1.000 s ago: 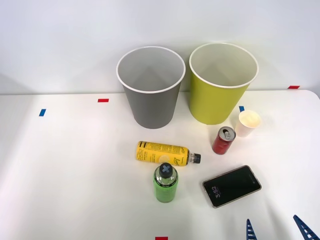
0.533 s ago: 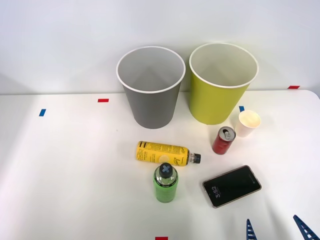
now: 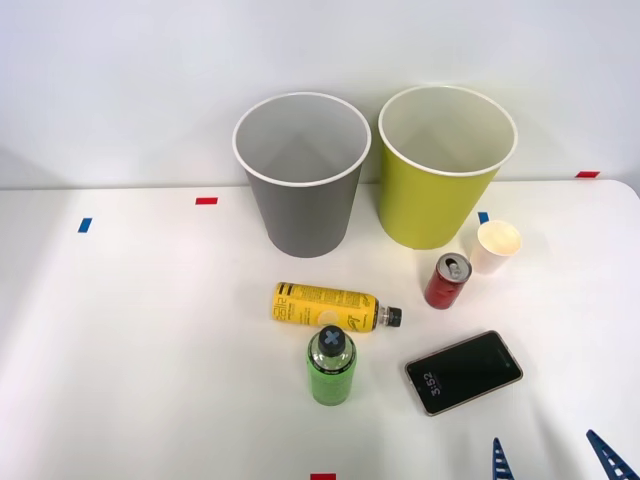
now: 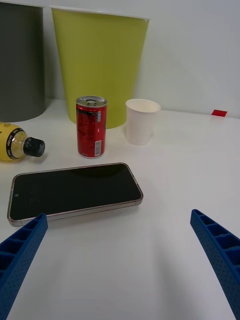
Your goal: Put cans in the gray bin, plastic bottles in the light green bin
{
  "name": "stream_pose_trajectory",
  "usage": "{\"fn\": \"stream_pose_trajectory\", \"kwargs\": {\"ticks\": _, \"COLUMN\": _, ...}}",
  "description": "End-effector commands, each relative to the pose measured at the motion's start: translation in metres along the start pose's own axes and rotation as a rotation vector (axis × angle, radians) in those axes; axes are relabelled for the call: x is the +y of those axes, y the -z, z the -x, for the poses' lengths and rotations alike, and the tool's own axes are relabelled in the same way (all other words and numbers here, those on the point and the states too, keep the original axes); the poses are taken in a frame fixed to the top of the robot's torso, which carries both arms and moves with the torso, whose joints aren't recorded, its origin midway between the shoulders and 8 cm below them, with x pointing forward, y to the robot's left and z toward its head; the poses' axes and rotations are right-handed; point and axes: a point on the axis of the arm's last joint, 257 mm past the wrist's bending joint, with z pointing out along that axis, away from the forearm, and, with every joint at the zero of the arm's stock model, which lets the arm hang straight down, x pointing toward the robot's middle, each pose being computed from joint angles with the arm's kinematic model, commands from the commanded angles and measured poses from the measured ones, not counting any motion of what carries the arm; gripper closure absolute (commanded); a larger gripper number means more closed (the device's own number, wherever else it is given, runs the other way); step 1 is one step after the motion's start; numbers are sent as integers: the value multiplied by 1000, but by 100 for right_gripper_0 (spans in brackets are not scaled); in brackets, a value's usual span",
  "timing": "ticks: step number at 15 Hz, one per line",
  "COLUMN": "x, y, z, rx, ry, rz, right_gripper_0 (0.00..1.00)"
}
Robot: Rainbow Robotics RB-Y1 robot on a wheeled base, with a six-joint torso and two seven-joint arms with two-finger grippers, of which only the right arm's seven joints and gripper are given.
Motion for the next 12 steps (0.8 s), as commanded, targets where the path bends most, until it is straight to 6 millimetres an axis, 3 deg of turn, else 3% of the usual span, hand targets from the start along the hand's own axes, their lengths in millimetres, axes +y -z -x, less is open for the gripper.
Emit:
{"fn": "stream_pose_trajectory", "kwargs": {"ticks": 1, "x": 0, "y": 0, "z": 0, "rx": 0, "ry": 0, "rz": 0, "right_gripper_0": 0}}
{"fn": "stream_pose_trajectory", "kwargs": {"ticks": 12, "x": 0, "y": 0, "z": 0, "rx": 0, "ry": 0, "rz": 0, "right_gripper_0": 0}}
